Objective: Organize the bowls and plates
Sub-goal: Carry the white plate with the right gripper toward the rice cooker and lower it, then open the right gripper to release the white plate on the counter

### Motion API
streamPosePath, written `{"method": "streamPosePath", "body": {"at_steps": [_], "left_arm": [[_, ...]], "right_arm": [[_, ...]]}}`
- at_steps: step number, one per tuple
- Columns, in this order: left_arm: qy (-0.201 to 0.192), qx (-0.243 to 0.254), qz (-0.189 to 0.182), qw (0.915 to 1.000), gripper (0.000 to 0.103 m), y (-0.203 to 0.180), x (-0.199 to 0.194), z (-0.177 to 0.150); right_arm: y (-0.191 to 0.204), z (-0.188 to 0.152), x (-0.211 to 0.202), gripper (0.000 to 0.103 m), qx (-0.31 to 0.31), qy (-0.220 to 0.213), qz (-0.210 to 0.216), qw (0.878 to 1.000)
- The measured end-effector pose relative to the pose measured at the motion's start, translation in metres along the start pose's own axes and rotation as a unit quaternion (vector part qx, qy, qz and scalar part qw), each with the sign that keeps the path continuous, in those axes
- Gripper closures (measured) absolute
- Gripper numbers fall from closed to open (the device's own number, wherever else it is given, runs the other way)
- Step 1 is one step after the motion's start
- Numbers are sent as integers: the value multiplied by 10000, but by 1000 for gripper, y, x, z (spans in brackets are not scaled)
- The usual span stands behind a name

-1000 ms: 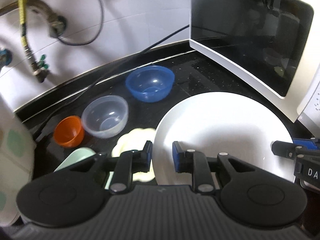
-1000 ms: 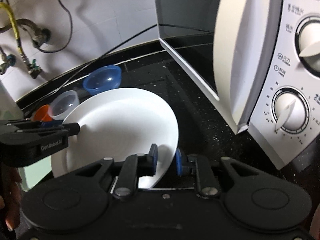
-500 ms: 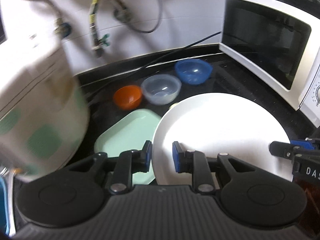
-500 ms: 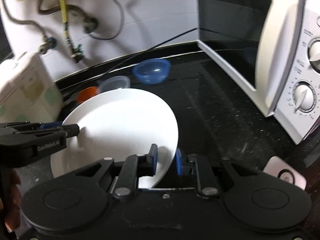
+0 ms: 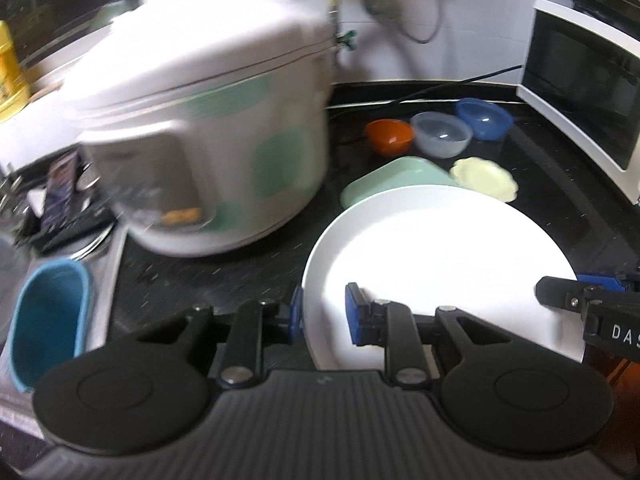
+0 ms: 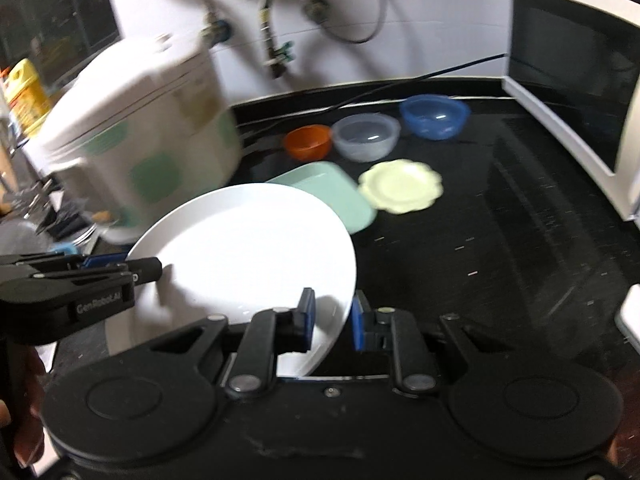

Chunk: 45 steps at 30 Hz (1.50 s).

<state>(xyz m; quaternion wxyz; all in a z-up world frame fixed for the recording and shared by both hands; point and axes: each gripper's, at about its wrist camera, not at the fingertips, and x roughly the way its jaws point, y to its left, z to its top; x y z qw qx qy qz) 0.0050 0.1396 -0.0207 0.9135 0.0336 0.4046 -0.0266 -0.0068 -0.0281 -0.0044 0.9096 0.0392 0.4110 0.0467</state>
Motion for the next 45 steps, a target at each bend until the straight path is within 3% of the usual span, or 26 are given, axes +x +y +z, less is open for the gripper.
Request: {"method": "streamPosePath", "body": {"at_steps": [12, 32, 34, 37, 39, 42, 45], "left_arm": [[347, -228, 88, 9991, 82, 47, 7, -46], [598, -169, 71, 9980, 79, 46, 38, -51], [607, -179, 5, 9980, 73, 47, 38, -51], [611, -241, -37, 9978, 44, 48, 38, -51], [500, -275, 79, 9983, 19, 49, 34, -50], [344, -268, 226, 9988, 5, 52, 27, -46], [224, -357, 253, 9988, 0, 55, 20, -41]], "right_arm": [[61, -35, 21, 83, -369, 409, 123, 9984], [60, -42, 65, 82, -395, 753, 24, 9964], [60, -41, 67, 77, -388, 756, 113, 9963], [57, -40, 65, 53, -359, 754, 372, 9958], [57, -39, 61, 17, -372, 650, 407, 9964], [53, -35, 52, 5, -423, 423, 364, 9975], [39, -29, 46, 0, -247, 336, 371, 9984]]}}
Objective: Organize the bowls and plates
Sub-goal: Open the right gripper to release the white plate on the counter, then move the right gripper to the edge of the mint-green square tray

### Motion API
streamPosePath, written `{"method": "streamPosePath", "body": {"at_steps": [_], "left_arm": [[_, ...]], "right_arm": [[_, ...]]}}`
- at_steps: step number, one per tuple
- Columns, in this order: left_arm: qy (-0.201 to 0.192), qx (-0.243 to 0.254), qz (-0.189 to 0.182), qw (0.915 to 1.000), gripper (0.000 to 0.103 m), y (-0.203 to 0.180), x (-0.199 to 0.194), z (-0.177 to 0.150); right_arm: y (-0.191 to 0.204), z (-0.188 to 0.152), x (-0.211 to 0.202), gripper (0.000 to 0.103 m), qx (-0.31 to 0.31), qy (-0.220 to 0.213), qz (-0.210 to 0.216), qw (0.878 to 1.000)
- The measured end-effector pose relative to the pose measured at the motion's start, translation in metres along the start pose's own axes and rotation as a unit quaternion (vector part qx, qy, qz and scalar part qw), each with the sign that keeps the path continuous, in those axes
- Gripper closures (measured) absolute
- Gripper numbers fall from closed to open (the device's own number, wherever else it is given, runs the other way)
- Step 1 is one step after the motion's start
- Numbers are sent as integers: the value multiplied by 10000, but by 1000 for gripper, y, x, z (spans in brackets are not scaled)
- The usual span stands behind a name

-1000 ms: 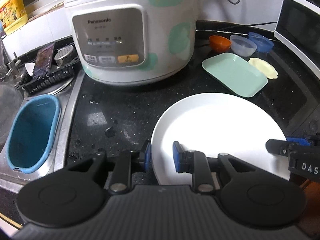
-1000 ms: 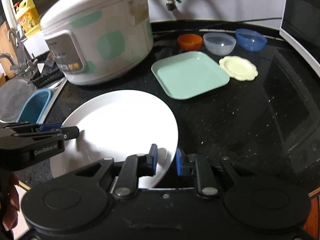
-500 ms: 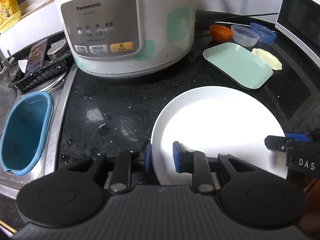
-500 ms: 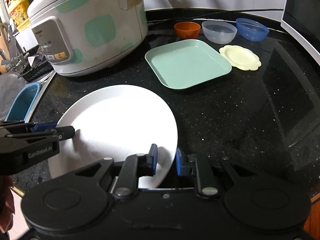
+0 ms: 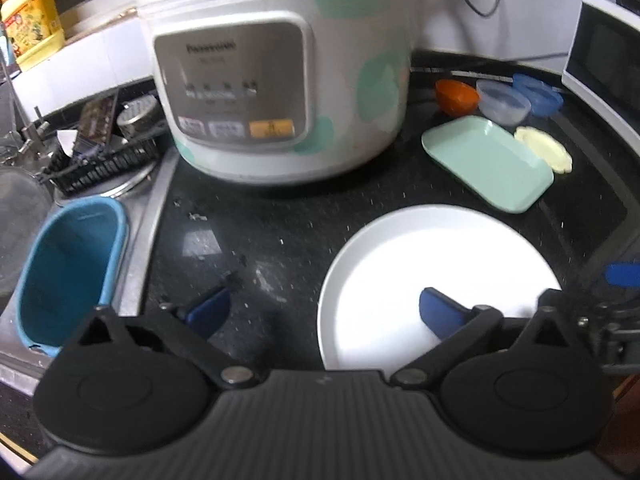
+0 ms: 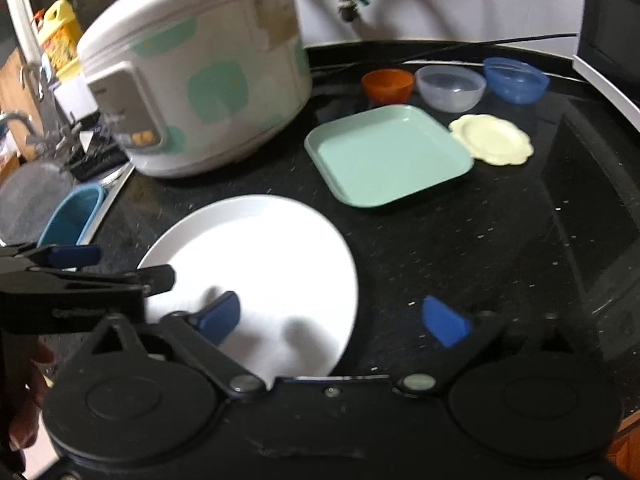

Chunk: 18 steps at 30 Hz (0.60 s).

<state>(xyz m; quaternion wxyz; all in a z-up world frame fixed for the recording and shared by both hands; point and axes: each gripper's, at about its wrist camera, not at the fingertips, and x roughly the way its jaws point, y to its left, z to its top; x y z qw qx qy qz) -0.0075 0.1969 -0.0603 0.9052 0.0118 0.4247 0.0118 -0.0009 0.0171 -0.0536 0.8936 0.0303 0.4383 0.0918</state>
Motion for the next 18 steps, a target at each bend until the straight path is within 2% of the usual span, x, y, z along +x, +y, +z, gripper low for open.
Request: {"method": "streamPosePath", "body": {"at_steps": [7, 18], "left_arm": [[-29, -79, -6, 10000, 0, -16, 0, 14], [-114, 93, -107, 9998, 0, -65, 11, 36]], "right_arm": [[-42, 8, -8, 0, 458, 65, -71, 9989], [-96, 19, -22, 0, 686, -78, -235, 9973]]}}
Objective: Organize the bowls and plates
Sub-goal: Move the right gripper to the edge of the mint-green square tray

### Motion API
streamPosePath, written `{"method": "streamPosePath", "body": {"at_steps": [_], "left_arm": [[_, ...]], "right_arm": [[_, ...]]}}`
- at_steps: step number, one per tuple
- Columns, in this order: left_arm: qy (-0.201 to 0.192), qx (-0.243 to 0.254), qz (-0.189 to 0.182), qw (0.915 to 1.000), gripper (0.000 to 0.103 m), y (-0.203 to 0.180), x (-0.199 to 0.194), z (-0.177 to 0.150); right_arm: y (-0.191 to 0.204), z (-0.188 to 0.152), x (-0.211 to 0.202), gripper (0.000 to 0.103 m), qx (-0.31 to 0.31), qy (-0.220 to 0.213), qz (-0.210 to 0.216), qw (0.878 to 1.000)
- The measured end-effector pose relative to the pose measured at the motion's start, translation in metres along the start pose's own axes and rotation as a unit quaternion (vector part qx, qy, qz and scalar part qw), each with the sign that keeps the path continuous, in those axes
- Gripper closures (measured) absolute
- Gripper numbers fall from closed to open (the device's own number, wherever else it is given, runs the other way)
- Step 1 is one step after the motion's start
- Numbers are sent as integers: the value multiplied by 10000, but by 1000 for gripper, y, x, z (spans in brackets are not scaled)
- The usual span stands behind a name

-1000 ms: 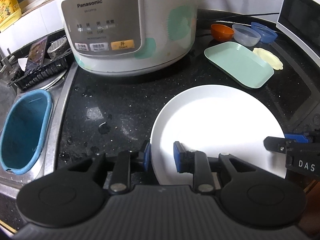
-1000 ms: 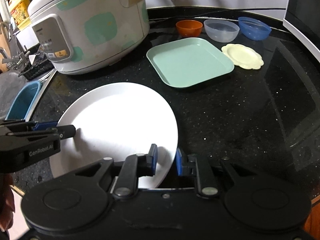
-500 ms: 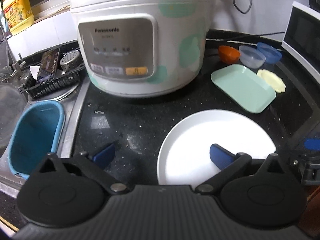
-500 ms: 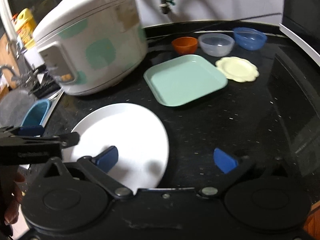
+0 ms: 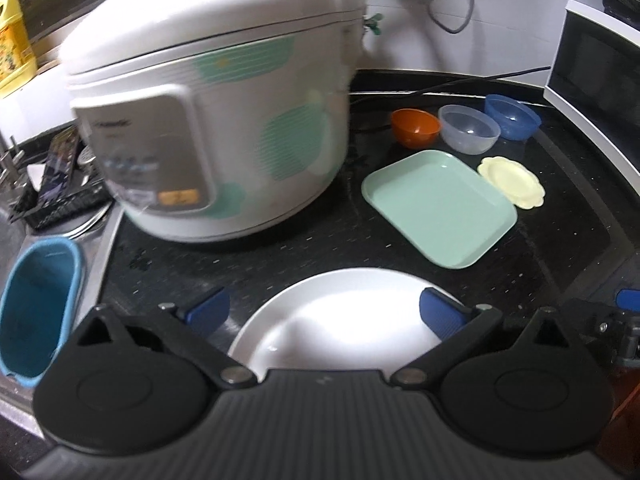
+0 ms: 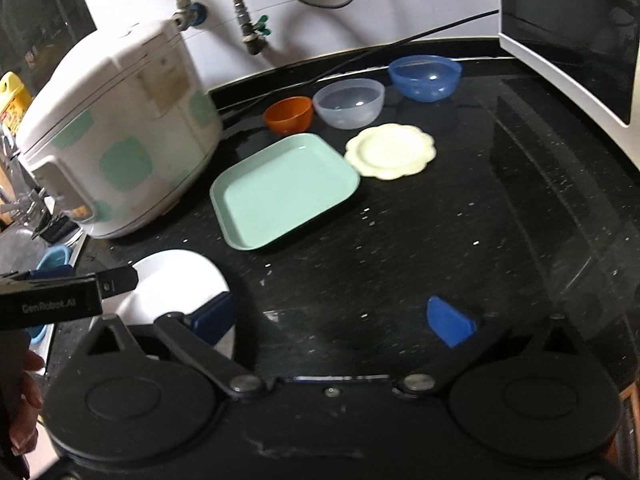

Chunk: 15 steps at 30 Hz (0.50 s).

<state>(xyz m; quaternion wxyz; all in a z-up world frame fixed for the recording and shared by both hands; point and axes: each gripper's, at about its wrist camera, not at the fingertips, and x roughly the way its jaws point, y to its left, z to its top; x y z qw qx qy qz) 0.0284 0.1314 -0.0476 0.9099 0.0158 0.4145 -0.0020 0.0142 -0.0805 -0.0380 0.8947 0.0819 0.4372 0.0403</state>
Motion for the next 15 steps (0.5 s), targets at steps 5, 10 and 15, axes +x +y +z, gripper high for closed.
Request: {"method": "streamPosePath", "body": {"at_steps": [5, 10, 15], "left_arm": [[16, 91, 13, 10000, 0, -20, 14, 11], [49, 153, 49, 9999, 0, -34, 31, 21], [57, 245, 145, 9996, 0, -49, 51, 33]], "right_arm": [[-16, 6, 2, 0, 66, 33, -55, 10000], [-31, 15, 7, 0, 122, 54, -93, 9999], [-37, 31, 17, 0, 186, 49, -115, 9997]]}}
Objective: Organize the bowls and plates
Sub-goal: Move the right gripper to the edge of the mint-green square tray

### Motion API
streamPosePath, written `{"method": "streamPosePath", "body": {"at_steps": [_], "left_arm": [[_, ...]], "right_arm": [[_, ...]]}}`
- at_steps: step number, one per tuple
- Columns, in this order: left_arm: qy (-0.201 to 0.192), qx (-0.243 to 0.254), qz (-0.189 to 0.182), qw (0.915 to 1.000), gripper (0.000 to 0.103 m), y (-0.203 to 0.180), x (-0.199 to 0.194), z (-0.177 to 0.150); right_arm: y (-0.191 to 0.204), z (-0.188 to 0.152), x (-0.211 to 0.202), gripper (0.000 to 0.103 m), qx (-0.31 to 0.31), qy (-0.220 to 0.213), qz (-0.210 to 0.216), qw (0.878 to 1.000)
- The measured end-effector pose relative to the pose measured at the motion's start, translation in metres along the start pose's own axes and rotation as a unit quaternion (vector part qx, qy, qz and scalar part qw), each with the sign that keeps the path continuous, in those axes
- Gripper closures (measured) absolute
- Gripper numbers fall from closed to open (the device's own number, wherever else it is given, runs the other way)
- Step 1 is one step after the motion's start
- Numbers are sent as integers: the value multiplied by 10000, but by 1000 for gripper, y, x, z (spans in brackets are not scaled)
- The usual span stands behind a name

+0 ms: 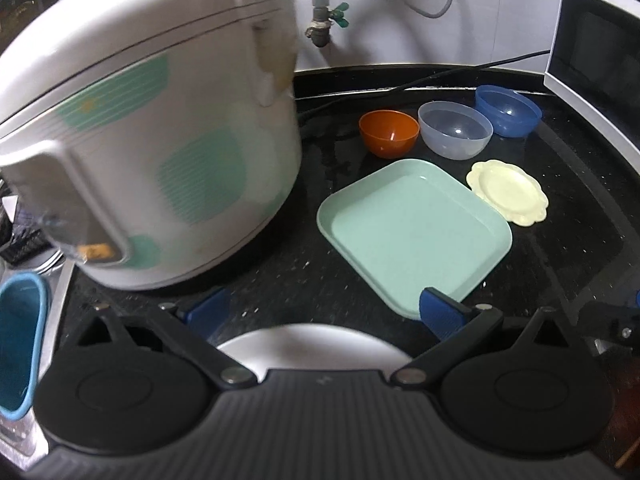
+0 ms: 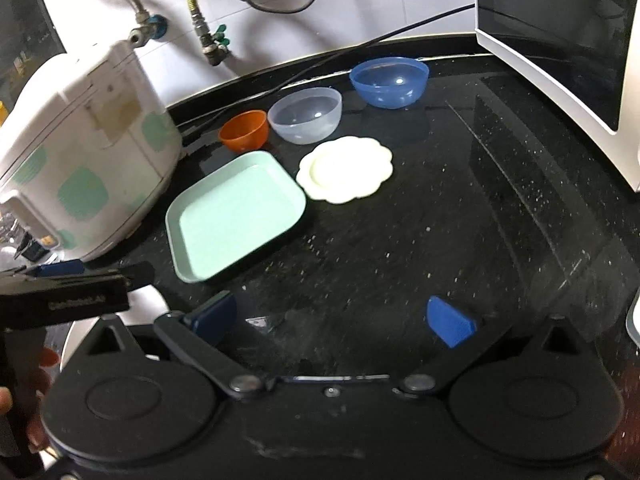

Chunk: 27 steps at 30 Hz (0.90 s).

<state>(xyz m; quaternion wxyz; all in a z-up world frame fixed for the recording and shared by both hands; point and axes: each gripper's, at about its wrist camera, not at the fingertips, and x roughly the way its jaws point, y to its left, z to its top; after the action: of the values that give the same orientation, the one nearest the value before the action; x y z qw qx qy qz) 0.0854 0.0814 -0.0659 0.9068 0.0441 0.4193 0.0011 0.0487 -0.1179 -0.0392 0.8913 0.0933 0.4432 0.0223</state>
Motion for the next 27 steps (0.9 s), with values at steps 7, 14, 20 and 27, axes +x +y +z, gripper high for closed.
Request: {"method": "streamPosePath", "body": {"at_steps": [7, 14, 20, 27], "left_arm": [[69, 78, 104, 9999, 0, -18, 26, 10], [200, 294, 351, 9988, 0, -20, 44, 9], [344, 275, 426, 9981, 0, -7, 52, 6], [366, 312, 479, 9977, 0, 0, 55, 6]], "right_arm": [[-6, 18, 15, 0, 45, -23, 3, 10000], [-11, 35, 36, 0, 205, 17, 44, 9998], [-3, 46, 52, 0, 107, 24, 180, 9998], [10, 53, 64, 7, -29, 100, 387, 9992]]}}
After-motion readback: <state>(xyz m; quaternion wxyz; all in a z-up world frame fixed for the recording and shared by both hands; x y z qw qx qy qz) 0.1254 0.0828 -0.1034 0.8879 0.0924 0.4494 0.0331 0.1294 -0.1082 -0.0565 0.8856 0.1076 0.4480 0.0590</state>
